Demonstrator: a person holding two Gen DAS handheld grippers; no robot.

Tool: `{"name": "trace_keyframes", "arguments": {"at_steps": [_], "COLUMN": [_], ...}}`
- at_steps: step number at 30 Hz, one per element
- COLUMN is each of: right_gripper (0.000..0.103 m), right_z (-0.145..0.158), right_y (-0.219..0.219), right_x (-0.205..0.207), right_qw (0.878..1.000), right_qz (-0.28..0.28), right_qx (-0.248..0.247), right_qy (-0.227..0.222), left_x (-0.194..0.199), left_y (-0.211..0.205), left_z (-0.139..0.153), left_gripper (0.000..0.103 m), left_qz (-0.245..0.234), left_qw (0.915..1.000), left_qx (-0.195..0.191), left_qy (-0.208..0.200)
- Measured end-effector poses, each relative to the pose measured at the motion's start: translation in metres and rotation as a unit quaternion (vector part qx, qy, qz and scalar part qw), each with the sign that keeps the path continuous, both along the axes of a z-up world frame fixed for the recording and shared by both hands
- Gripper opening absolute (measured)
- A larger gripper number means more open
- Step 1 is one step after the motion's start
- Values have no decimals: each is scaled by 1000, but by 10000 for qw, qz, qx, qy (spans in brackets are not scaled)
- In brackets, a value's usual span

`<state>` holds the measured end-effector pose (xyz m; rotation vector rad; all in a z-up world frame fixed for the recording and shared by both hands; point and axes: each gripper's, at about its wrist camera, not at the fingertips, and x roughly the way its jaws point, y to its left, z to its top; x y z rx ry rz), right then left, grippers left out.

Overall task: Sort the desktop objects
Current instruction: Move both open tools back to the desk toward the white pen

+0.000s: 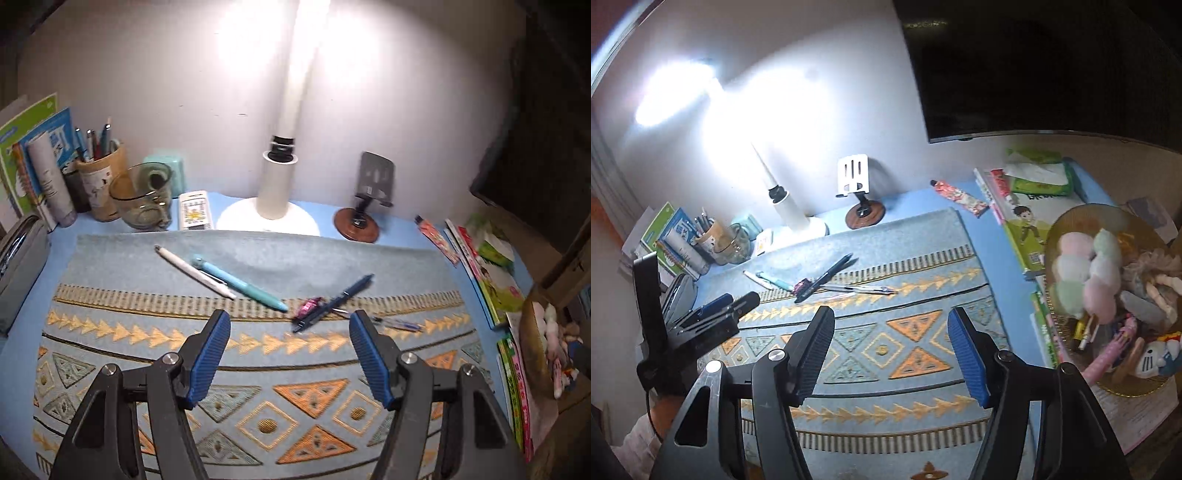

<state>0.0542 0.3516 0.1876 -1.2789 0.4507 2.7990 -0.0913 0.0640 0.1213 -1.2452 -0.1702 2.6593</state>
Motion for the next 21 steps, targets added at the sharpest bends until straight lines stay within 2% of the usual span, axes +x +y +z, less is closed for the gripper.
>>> {"name": "trace_keyframes", "arguments": {"at_steps": [5,11,13,14,21], "right_gripper": [64,69,70,70,70], "right_z": [21,62,62,59,33], "right_y": [-41,-61,-66,-68,-72], "right_x": [-24,-59,-69,-72,-81], "right_qw": [9990,9948,9942,9942,9975], "right_qz": [344,356,337,342,305], "right_qx": [159,436,570,606,485], "right_qy": [258,853,852,818,420], "left_x": [-54,-96,-103,-105,-110], "left_y": [-46,-58,-57,-57,-42], "left_z": [-33,-92,-105,-110,-124], "left_gripper": [64,62,62,61,64], "left_qz": [756,1304,1425,1412,1442], "left_qw": [9966,9891,9866,9866,9869], "left_qx": [229,40,-130,-85,-424], "left_qy": [-224,-677,-789,-811,-589]}}
